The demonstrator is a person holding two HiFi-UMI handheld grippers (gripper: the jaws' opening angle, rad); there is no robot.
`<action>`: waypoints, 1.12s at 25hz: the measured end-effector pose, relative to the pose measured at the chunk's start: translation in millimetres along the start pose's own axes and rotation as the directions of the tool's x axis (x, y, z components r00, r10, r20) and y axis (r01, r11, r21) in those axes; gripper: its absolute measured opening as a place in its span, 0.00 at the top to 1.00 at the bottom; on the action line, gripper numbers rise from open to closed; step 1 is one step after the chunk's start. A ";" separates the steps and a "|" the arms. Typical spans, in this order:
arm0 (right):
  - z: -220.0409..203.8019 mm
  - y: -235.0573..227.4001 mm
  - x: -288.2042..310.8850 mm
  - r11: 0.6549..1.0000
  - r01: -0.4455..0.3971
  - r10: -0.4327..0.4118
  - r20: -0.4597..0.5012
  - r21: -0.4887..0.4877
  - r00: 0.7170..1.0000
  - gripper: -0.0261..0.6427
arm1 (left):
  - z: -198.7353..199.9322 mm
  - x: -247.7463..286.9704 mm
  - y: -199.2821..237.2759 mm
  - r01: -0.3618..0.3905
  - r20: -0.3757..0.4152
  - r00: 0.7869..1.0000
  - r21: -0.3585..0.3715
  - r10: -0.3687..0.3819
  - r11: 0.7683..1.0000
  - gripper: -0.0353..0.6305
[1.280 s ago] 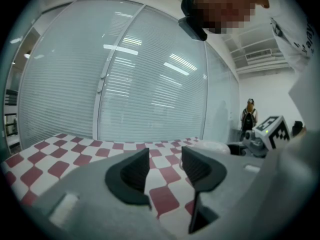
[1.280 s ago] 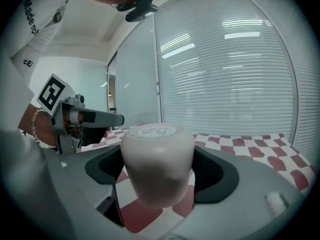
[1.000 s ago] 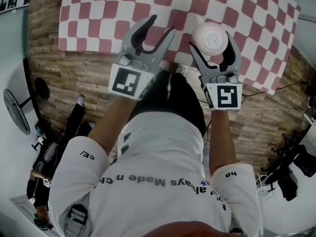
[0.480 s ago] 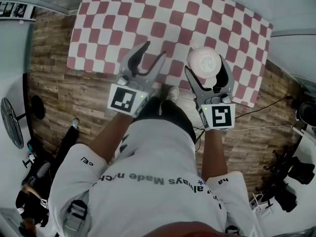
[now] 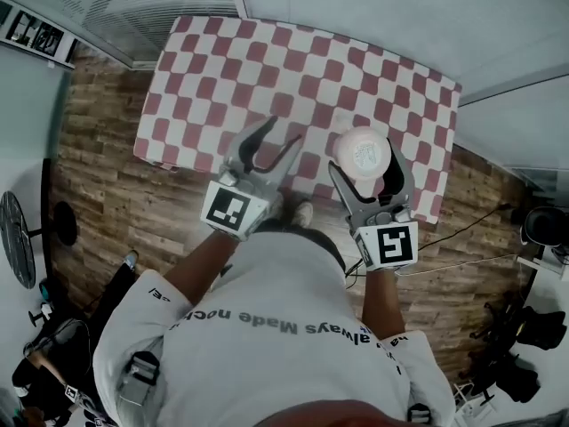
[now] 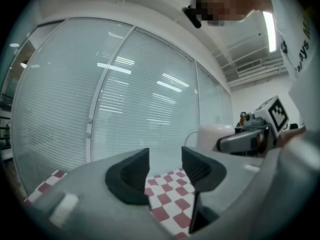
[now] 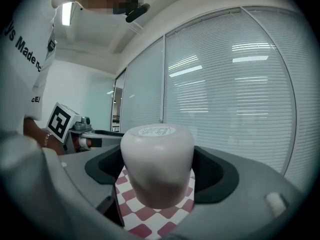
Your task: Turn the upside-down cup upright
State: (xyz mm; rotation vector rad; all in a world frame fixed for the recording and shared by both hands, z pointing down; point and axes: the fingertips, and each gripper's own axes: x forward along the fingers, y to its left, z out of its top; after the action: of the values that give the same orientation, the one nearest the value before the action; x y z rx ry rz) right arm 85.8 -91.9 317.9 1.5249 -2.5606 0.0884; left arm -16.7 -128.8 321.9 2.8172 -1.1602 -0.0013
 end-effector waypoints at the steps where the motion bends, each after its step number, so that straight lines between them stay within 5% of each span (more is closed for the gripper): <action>1: 7.4 -0.2 -1.5 1.000 0.002 -0.002 0.006 -0.006 1.000 0.33 | 5.6 -0.5 0.3 0.002 0.006 1.000 0.003 -0.002 1.000 0.64; 14: 38.6 4.1 -14.0 1.000 -0.018 0.017 0.054 0.020 0.998 0.33 | 25.5 -10.8 -2.9 0.008 -0.007 1.000 0.022 -0.008 1.000 0.64; 21: 35.3 -7.5 -14.5 0.980 -0.046 0.027 0.098 0.196 0.995 0.33 | 26.7 -6.3 -7.3 0.020 -0.001 1.000 0.036 -0.020 0.999 0.64; 24: 34.2 -19.5 -14.0 0.913 -0.091 0.034 0.147 0.398 0.989 0.33 | 29.3 -6.2 -5.4 0.015 0.006 1.000 0.038 -0.015 0.999 0.64; 28: 28.4 -37.2 -12.9 0.742 -0.155 0.019 0.210 0.652 0.977 0.33 | 28.4 -8.5 -4.7 0.012 0.003 1.000 0.036 -0.012 0.999 0.64</action>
State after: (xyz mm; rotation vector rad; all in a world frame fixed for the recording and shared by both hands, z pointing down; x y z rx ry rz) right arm 121.4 -102.2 286.6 1.6670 -2.9286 1.0325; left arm -20.5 -122.1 292.9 2.8562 -1.1556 0.0139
